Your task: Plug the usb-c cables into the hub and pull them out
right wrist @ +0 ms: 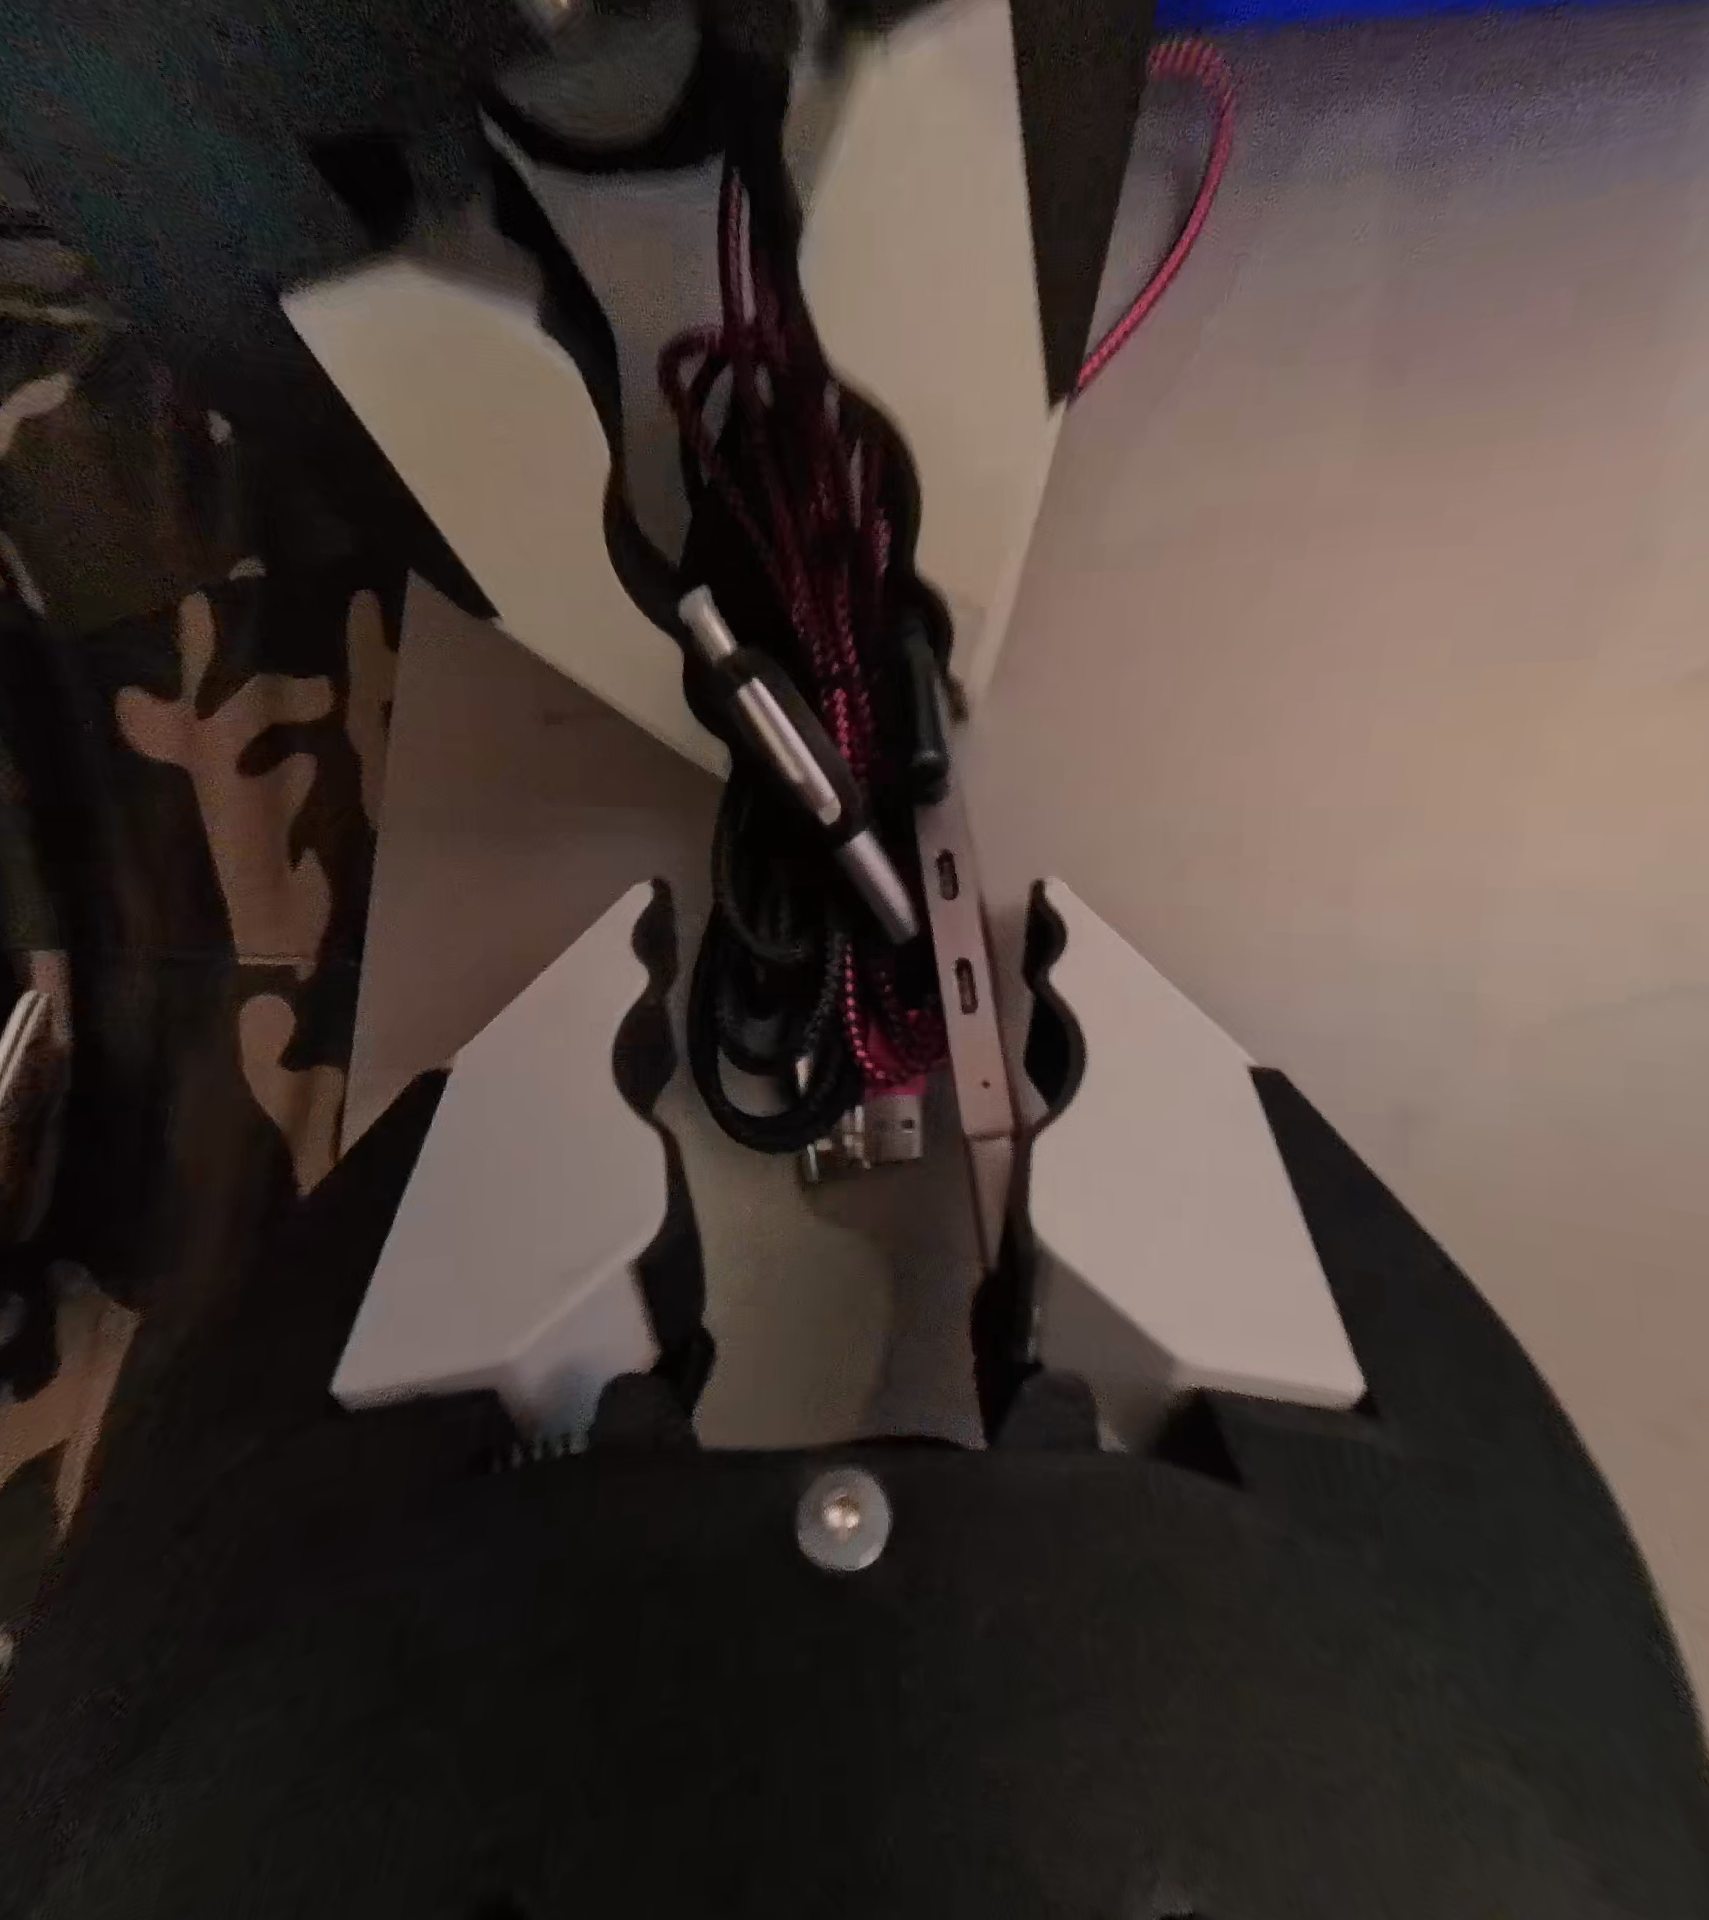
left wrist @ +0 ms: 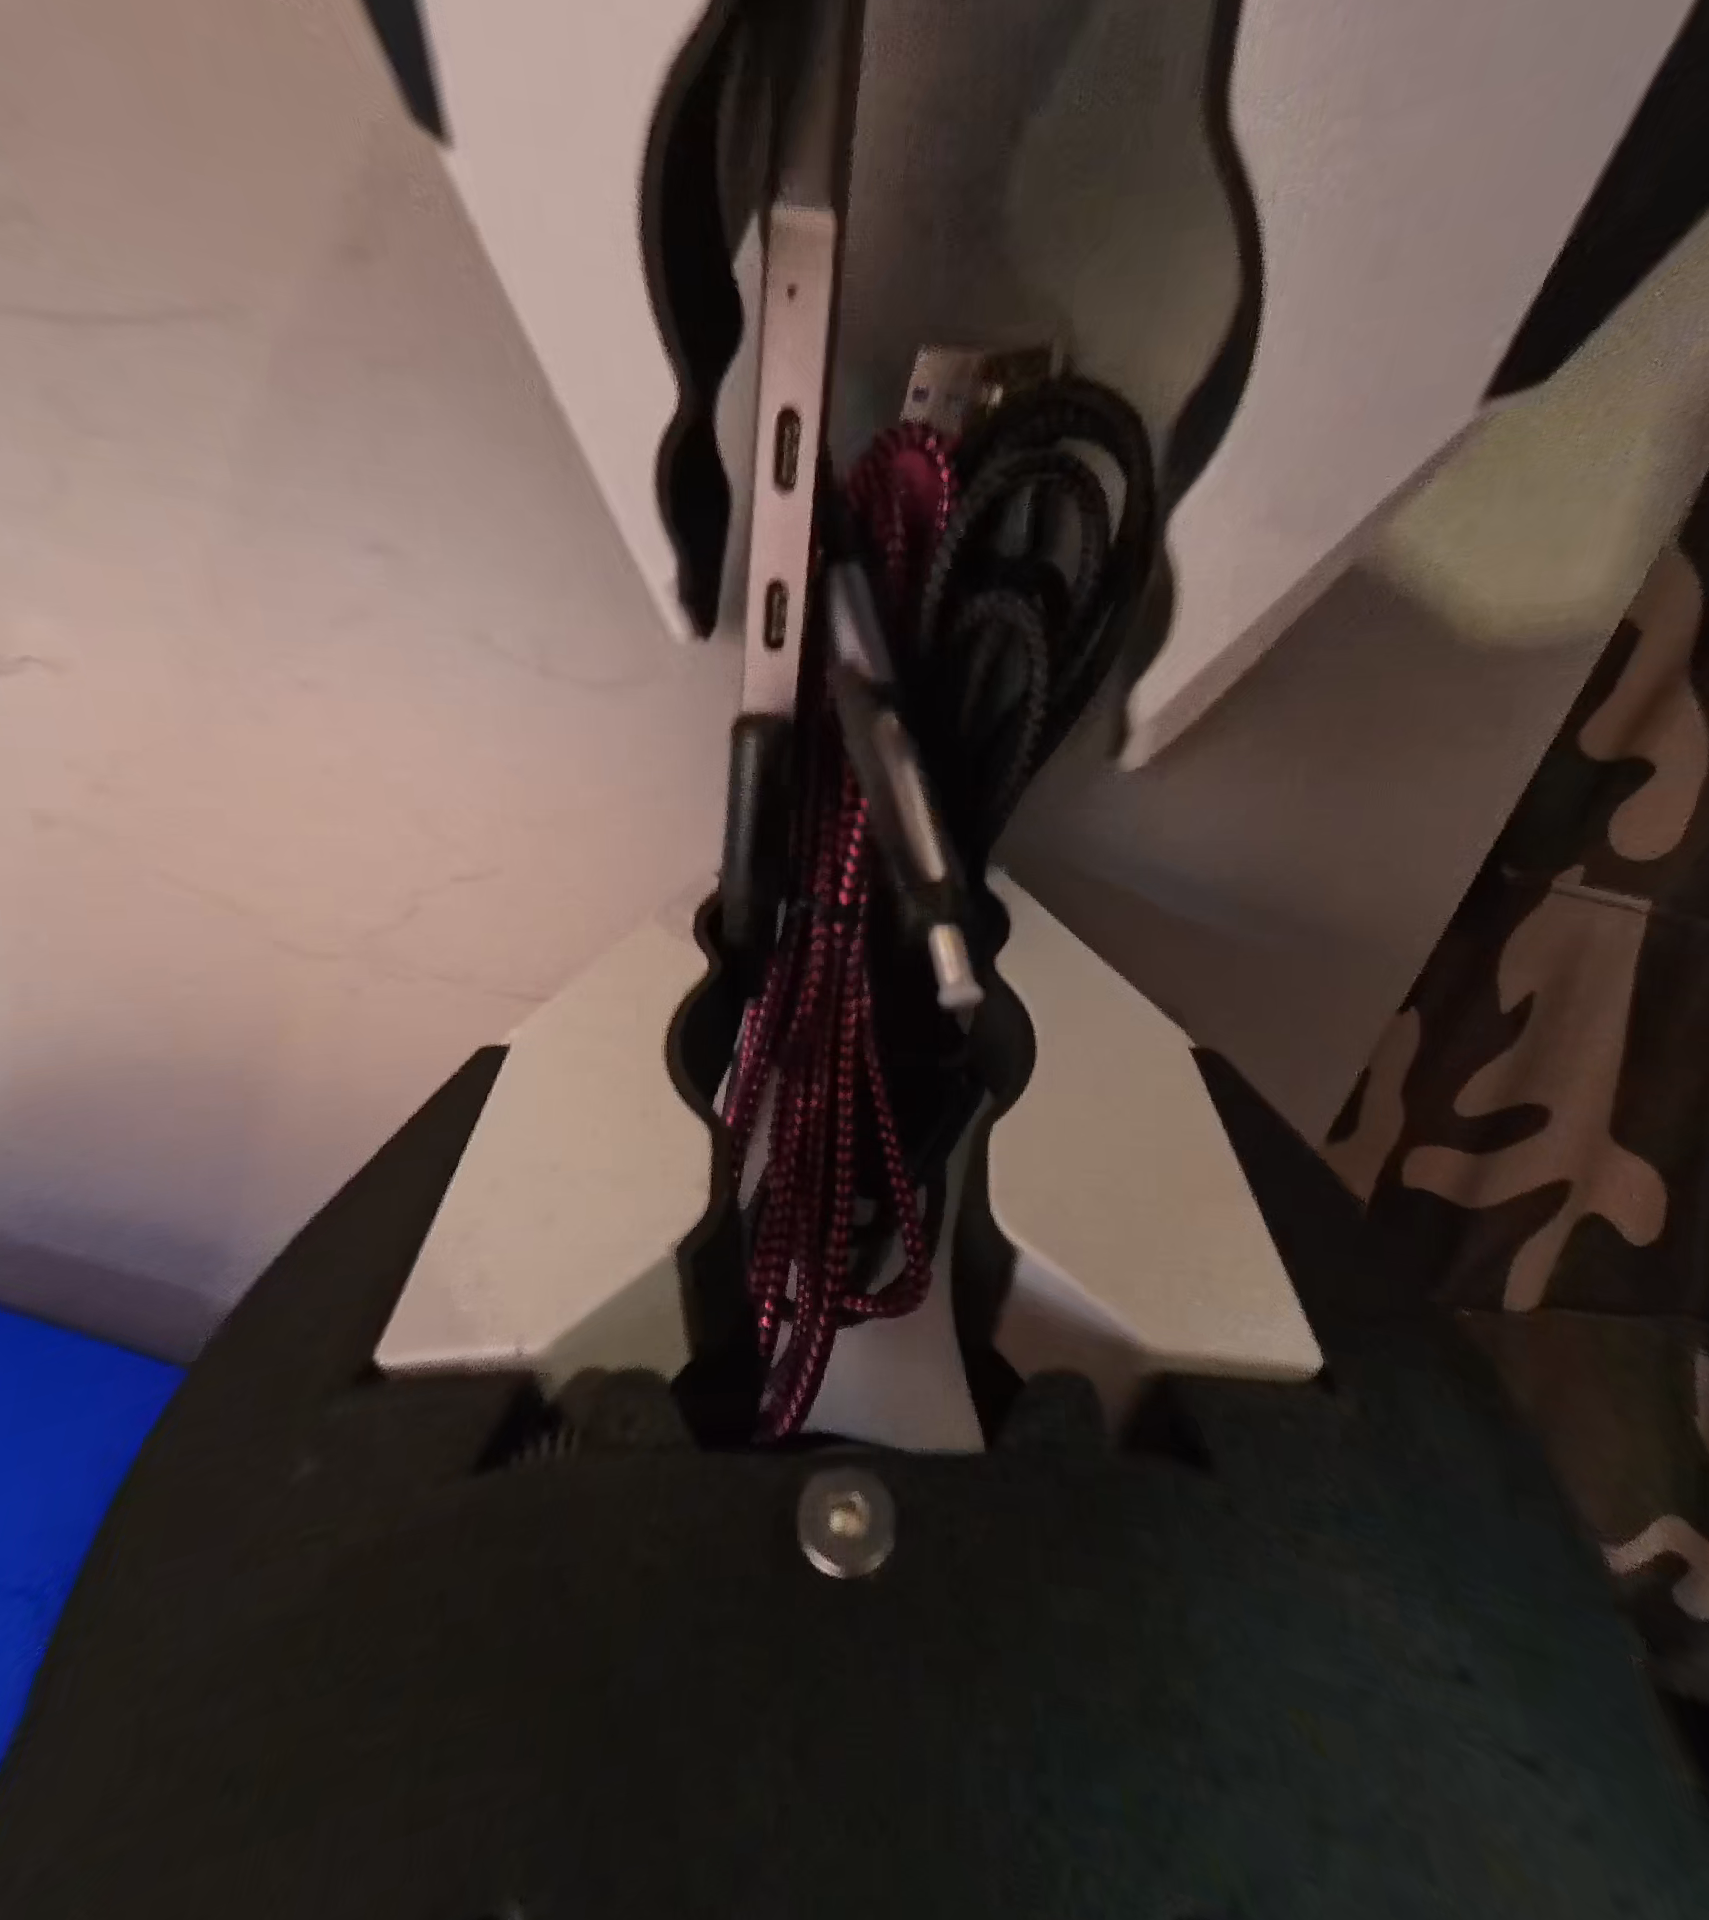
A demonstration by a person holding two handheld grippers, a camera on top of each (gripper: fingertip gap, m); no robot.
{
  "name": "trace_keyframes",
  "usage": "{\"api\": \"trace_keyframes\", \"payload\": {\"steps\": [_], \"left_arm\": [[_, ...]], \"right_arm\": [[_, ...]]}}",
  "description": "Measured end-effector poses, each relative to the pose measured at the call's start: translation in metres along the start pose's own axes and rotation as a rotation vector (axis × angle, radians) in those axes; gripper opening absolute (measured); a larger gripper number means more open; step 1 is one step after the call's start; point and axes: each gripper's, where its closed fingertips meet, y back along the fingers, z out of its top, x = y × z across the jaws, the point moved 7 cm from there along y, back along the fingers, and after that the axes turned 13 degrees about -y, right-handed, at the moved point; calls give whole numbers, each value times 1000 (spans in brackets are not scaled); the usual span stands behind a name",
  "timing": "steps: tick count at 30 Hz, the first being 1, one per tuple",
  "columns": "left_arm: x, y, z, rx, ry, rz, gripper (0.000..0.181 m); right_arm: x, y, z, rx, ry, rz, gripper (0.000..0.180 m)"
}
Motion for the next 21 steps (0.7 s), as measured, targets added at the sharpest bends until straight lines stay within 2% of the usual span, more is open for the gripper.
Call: {"api": "trace_keyframes", "payload": {"steps": [1, 3, 8, 13, 17, 21], "left_arm": [[0, 0, 0, -11, 3, 6, 41], [-1, 0, -1, -22, -4, 19, 41], [-1, 0, -1, -28, -4, 42, 41], [-1, 1, -1, -37, -8, 76, 42], [1, 10, -1, -69, 11, 95, 47], [5, 23, -5, -102, 39, 134, 64]], "right_arm": [[0, -4, -4, 6, -12, 11, 72], [2, -6, -7, 1, 23, -25, 70], [1, -9, -7, -16, 55, -73, 43], [0, -8, -8, -29, 0, -61, 29], [0, -5, -10, -48, -8, -73, 23], [-7, 2, -11, -67, -32, -100, 22]]}}
